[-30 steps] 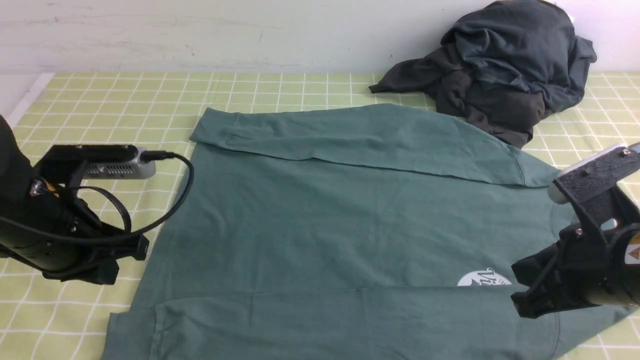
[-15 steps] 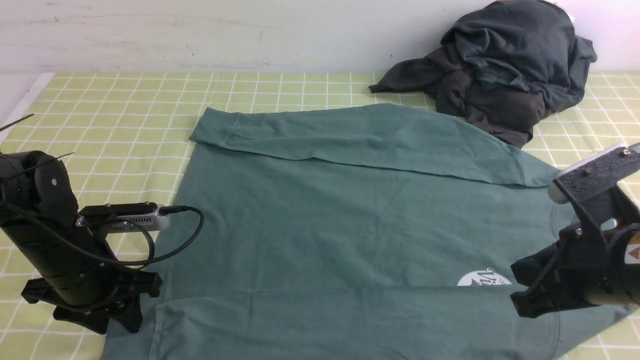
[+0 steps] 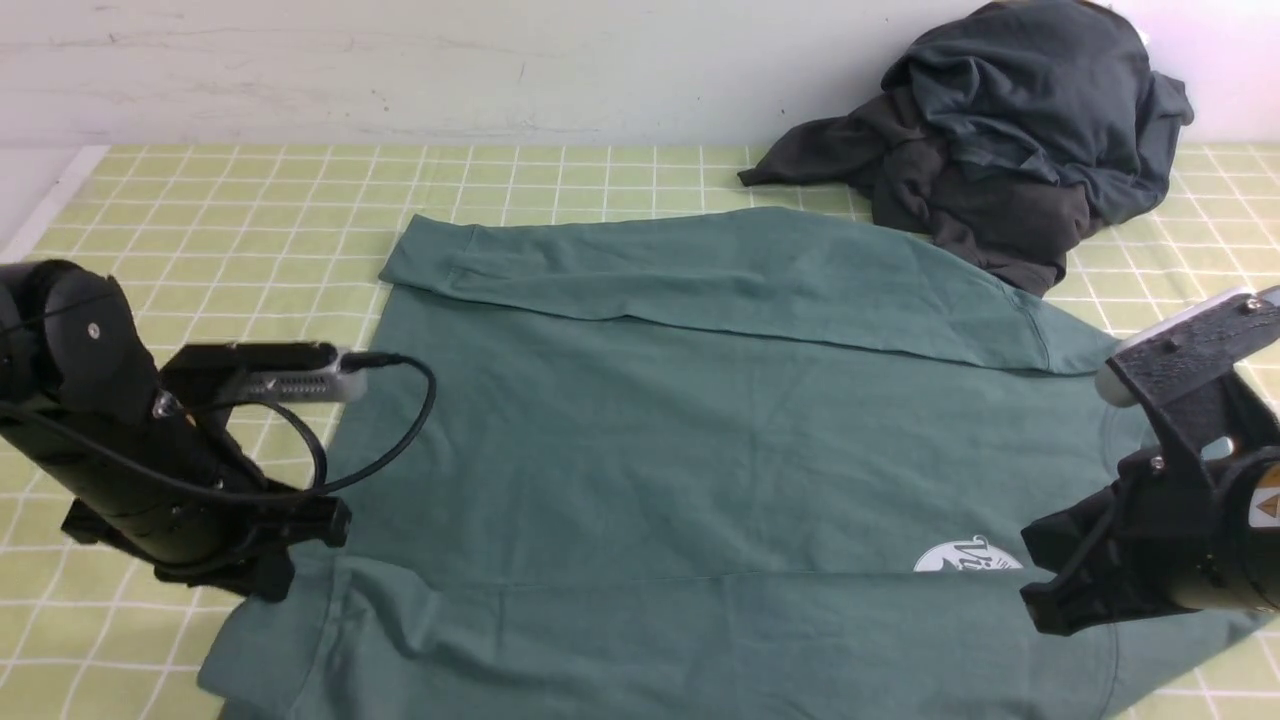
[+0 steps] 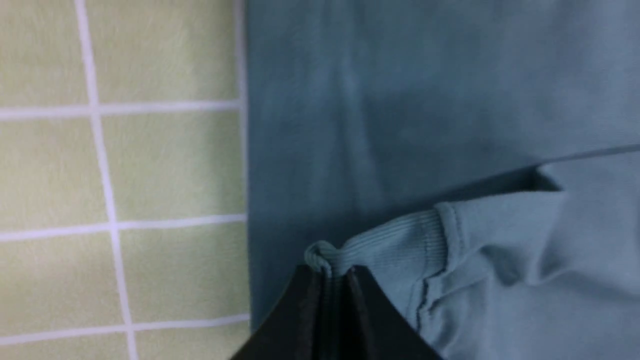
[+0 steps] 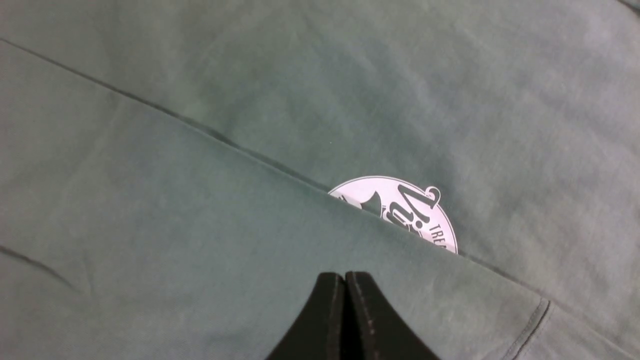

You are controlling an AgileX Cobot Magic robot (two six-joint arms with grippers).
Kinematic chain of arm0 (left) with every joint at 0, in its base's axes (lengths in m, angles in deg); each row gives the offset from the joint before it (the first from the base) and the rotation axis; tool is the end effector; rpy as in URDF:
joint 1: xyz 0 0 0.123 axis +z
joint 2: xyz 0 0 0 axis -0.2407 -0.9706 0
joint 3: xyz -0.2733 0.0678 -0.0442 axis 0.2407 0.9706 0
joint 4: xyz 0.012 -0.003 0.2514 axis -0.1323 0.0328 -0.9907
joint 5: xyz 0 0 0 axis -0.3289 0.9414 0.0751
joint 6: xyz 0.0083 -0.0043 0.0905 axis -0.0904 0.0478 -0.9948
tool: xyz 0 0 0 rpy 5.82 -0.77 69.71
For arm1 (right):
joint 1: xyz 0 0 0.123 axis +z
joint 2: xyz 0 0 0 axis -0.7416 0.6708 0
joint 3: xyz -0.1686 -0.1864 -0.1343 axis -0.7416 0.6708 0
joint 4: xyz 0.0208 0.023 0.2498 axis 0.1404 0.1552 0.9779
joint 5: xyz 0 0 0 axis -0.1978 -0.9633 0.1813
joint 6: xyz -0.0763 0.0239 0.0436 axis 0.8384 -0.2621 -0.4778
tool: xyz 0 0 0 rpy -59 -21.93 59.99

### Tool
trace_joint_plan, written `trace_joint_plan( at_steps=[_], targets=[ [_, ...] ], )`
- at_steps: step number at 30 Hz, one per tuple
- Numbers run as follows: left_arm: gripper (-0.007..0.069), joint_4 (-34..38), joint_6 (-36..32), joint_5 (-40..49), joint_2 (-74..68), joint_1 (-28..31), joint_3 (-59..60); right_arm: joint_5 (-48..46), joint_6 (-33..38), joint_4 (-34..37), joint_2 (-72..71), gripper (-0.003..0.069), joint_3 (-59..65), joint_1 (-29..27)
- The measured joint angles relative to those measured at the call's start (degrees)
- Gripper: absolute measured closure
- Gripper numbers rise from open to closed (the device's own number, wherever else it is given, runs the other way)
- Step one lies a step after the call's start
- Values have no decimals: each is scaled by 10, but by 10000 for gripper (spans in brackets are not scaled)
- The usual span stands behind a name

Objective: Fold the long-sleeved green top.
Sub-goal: Use the left arm to drag and place the cuff at the centered position on the left edge of the fabric, then use the left arm to clamp the cuff farthest from it

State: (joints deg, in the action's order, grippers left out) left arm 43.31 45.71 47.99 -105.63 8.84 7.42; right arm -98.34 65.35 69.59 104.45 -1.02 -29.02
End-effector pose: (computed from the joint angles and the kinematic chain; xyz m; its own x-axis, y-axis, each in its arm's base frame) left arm 0.2796 -0.0361 0.2087 -0.9700 0.0458 -0.2387 0.0782 0.9886 -0.1284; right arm 0.2042 0.0781 0.2360 -0.7596 -0.3370 -0.5563 -0.4243 0.9050 0.0310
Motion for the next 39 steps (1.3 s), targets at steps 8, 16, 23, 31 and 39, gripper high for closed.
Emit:
trace_joint_plan(
  at_steps=[8,16,23,31,39],
  targets=[
    [597,0,-49,-22,16,-21,-123,2,1,0,0,673,0,0],
    [597,1,-35,-55,-18,-22,-252,2,1,-1,0,673,0,0],
    [586,-6,-28,6,-208,-11,-362,2,1,-2,0,673,0,0],
    [426,-13,-23,89,-397,21,-588,7,1,-2,0,673,0,0],
    [289,-13,16,31,-501,34,-751,14,1,0,5,673,0,0]
  ],
)
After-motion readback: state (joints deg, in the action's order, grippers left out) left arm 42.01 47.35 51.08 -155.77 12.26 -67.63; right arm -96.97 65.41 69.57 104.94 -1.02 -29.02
